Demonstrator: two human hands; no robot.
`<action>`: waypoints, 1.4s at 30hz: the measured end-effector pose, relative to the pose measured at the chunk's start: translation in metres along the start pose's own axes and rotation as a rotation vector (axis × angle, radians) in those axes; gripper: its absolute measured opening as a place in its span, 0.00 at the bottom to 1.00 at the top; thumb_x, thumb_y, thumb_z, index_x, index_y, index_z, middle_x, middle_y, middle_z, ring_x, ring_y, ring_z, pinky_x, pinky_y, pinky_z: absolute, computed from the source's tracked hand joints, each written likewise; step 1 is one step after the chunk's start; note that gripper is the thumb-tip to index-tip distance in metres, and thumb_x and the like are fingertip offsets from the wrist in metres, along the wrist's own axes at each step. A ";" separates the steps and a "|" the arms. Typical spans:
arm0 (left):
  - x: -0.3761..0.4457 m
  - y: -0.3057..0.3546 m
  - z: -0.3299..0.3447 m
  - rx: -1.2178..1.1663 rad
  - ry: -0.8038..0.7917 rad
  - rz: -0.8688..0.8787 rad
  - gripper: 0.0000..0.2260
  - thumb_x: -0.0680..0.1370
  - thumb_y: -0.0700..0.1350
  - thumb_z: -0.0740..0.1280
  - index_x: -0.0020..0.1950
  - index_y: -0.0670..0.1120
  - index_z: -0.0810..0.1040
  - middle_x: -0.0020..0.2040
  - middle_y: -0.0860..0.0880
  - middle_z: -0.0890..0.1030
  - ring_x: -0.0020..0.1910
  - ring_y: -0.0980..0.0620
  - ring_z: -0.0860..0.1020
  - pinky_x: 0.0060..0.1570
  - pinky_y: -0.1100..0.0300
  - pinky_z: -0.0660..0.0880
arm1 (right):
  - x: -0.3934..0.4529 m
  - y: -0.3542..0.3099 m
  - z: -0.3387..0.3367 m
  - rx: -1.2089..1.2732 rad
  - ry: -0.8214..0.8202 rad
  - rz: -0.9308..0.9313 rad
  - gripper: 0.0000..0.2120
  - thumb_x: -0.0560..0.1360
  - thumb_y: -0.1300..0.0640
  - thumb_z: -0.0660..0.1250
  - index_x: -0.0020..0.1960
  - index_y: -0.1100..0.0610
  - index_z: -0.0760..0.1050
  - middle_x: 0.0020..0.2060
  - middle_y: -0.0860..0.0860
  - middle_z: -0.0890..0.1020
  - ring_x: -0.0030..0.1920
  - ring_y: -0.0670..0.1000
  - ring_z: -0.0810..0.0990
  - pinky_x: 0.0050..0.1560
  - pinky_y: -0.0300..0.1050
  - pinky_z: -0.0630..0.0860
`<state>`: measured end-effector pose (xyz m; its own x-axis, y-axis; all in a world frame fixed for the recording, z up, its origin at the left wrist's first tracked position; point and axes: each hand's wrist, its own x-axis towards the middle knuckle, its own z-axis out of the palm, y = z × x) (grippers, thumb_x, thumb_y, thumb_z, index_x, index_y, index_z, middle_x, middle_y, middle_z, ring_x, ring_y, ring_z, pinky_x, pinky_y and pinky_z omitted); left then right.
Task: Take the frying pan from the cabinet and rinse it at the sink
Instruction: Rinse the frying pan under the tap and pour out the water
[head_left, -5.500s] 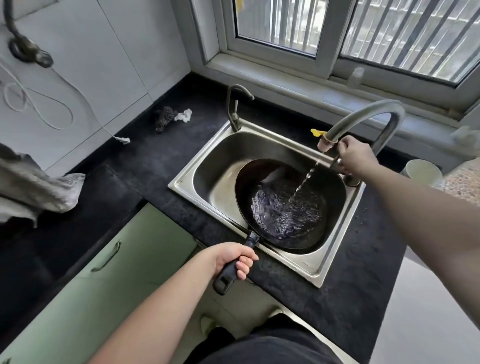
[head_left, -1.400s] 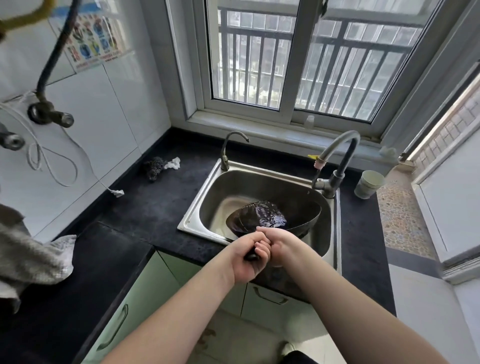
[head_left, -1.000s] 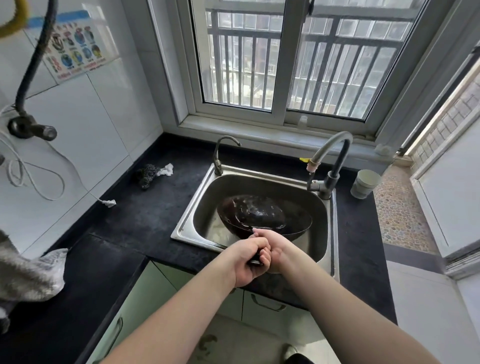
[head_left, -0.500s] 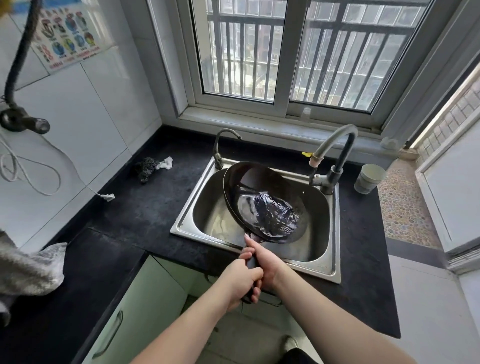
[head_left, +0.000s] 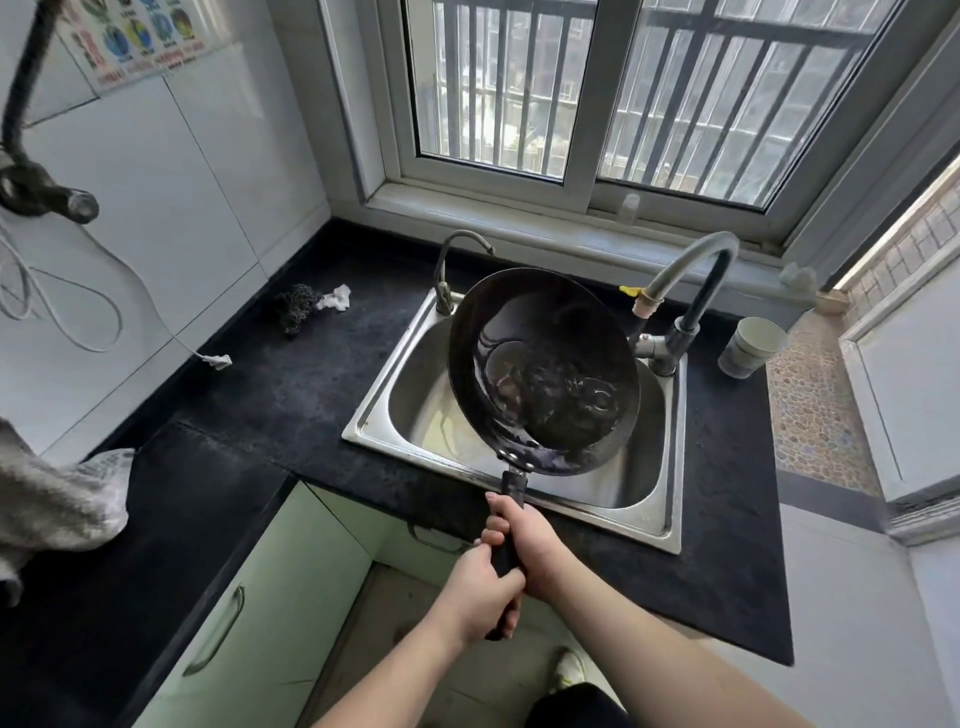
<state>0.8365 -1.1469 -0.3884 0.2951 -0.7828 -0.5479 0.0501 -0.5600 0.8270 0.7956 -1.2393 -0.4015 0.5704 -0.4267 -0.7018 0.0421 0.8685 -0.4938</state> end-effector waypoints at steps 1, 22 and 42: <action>0.001 -0.003 0.001 -0.022 0.000 0.004 0.04 0.72 0.36 0.60 0.37 0.39 0.68 0.21 0.44 0.72 0.17 0.48 0.69 0.21 0.61 0.67 | -0.001 0.001 0.000 -0.018 0.015 -0.015 0.15 0.79 0.60 0.62 0.36 0.53 0.61 0.22 0.47 0.64 0.20 0.46 0.64 0.32 0.43 0.72; 0.001 0.008 0.000 -0.559 -0.144 -0.143 0.08 0.66 0.38 0.58 0.44 0.40 0.66 0.24 0.47 0.67 0.15 0.56 0.63 0.18 0.71 0.60 | -0.015 -0.009 0.017 -0.579 0.435 -0.238 0.17 0.76 0.56 0.65 0.30 0.60 0.72 0.25 0.54 0.77 0.26 0.52 0.75 0.35 0.44 0.73; -0.016 0.082 -0.016 -0.439 -0.076 -0.222 0.19 0.77 0.34 0.58 0.64 0.53 0.66 0.27 0.47 0.70 0.17 0.57 0.67 0.18 0.69 0.65 | -0.026 -0.035 0.031 0.244 0.046 0.187 0.24 0.78 0.48 0.62 0.26 0.56 0.66 0.21 0.49 0.71 0.18 0.47 0.72 0.27 0.38 0.70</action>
<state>0.8507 -1.1760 -0.3100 0.1617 -0.6842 -0.7112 0.5059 -0.5613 0.6550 0.8045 -1.2508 -0.3502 0.5495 -0.2602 -0.7940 0.1390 0.9655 -0.2202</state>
